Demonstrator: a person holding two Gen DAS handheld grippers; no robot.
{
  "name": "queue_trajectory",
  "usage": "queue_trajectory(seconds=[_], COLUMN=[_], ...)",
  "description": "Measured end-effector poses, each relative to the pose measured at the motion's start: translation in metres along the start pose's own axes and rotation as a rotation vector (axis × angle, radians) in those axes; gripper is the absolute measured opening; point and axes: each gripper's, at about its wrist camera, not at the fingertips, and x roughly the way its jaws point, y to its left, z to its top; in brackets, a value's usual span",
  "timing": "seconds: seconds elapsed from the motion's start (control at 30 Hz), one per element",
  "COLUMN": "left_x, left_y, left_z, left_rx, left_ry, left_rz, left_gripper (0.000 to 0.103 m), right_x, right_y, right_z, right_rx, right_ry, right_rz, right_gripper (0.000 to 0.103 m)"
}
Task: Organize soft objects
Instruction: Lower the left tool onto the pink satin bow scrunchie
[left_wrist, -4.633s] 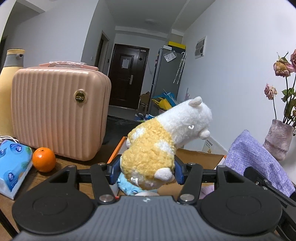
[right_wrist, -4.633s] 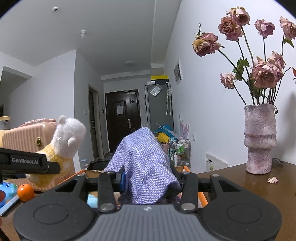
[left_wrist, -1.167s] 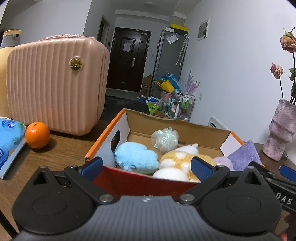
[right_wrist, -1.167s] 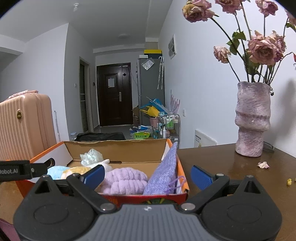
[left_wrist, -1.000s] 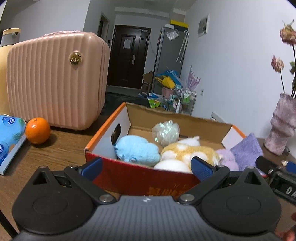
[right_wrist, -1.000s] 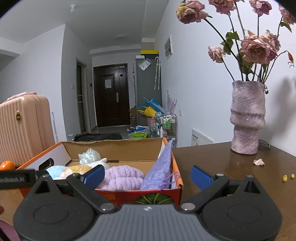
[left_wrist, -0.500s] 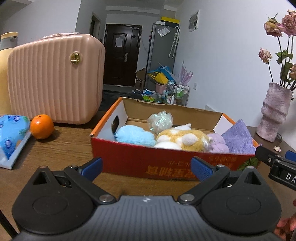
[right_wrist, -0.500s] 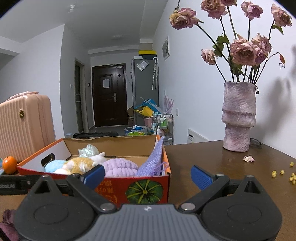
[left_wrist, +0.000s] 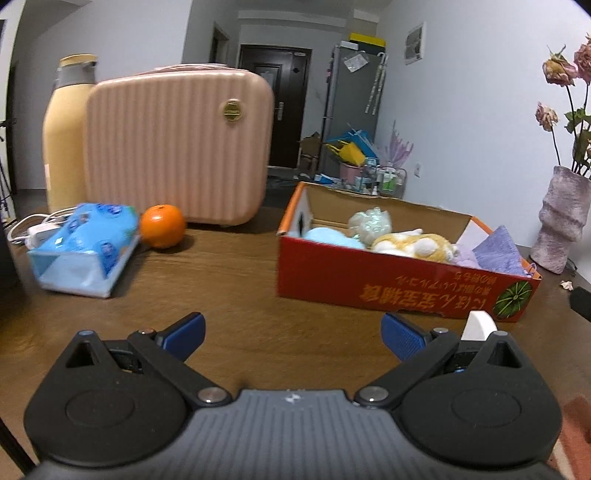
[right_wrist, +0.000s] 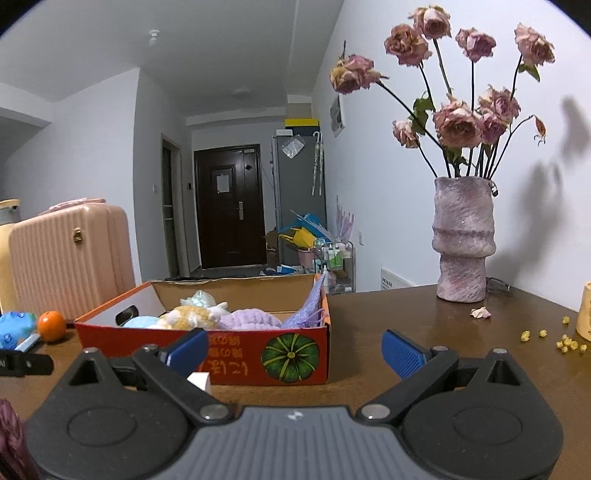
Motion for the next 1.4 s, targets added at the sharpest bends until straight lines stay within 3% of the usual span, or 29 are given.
queue_trajectory(seconds=[0.27, 0.53, 1.0, 1.4], left_x=[-0.036, -0.074, -0.111, -0.119], left_y=[0.022, 0.031, 0.029, 0.016], left_z=[-0.014, -0.024, -0.041, -0.052], left_rx=[-0.011, -0.011, 0.025, 0.101], left_ry=[-0.025, -0.08, -0.085, -0.055], left_rz=[0.03, 0.037, -0.008, -0.056], left_gripper=[0.103, 0.103, 0.103, 0.103], right_x=[-0.054, -0.092, -0.125, -0.128], right_y=[0.001, 0.007, 0.023, 0.027], right_z=[-0.007, -0.018, -0.036, -0.038], right_rx=[0.013, -0.011, -0.061, -0.079], right_ry=[-0.079, -0.069, -0.004, 0.011], right_rz=[0.038, 0.061, 0.112, 0.083], right_gripper=[0.103, 0.103, 0.103, 0.103])
